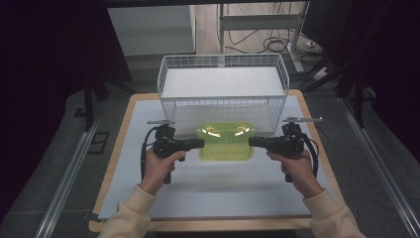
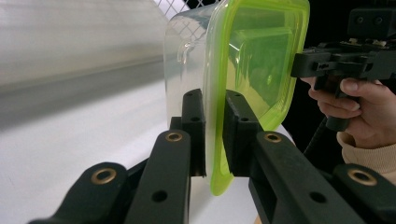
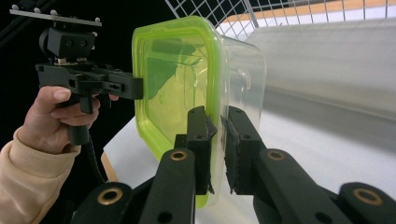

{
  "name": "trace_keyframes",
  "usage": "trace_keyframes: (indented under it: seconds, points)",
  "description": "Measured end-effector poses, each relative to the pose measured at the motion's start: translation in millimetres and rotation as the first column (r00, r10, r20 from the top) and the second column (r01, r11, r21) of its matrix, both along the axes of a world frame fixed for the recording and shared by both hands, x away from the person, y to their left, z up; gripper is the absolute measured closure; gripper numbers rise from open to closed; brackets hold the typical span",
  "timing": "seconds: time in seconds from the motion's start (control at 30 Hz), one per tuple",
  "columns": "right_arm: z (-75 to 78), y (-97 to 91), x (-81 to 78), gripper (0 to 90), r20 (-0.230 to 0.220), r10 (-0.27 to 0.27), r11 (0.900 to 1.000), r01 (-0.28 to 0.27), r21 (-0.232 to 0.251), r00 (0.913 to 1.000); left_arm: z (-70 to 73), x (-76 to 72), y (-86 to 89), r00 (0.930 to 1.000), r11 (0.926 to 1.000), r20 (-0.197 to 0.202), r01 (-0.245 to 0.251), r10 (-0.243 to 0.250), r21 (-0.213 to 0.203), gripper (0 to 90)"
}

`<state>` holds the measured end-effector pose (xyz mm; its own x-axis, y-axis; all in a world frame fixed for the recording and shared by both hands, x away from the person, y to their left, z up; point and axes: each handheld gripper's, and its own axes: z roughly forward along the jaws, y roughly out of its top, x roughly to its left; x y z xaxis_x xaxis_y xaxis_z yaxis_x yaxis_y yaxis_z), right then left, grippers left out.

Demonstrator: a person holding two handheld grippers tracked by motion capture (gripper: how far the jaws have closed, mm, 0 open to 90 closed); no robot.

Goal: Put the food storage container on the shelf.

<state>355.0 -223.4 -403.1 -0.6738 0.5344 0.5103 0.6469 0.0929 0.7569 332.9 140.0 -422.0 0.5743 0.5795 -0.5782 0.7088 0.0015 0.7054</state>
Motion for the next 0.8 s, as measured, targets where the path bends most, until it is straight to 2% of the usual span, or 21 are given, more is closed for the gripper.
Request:
trace_keyframes:
  seconds: [0.13,0.47,0.6,0.8]
  points:
    - [7.9,1.3,1.1,81.4,0.013,-0.003,1.0000,0.003,0.005,0.9999,12.5,2.3,1.3,0.9997,0.9999,0.023,-0.001,0.001,0.012,80.7]
    - [25.1,2.7,4.7,81.4,0.046,-0.012,0.9999,0.011,0.010,0.9989,32.4,8.4,1.4,0.9990,0.9997,0.044,0.001,-0.002,0.025,80.6]
    - [35.3,2.4,8.3,81.4,0.058,-0.019,0.9997,0.018,0.018,0.9981,46.7,14.2,0.9,0.9978,0.9991,0.067,0.002,-0.005,0.041,80.7]
    - [47.9,2.6,14.2,81.4,0.073,-0.029,0.9993,0.027,0.024,0.9969,59.3,23.4,0.9,0.9974,0.9992,0.072,0.006,-0.009,0.040,80.6]
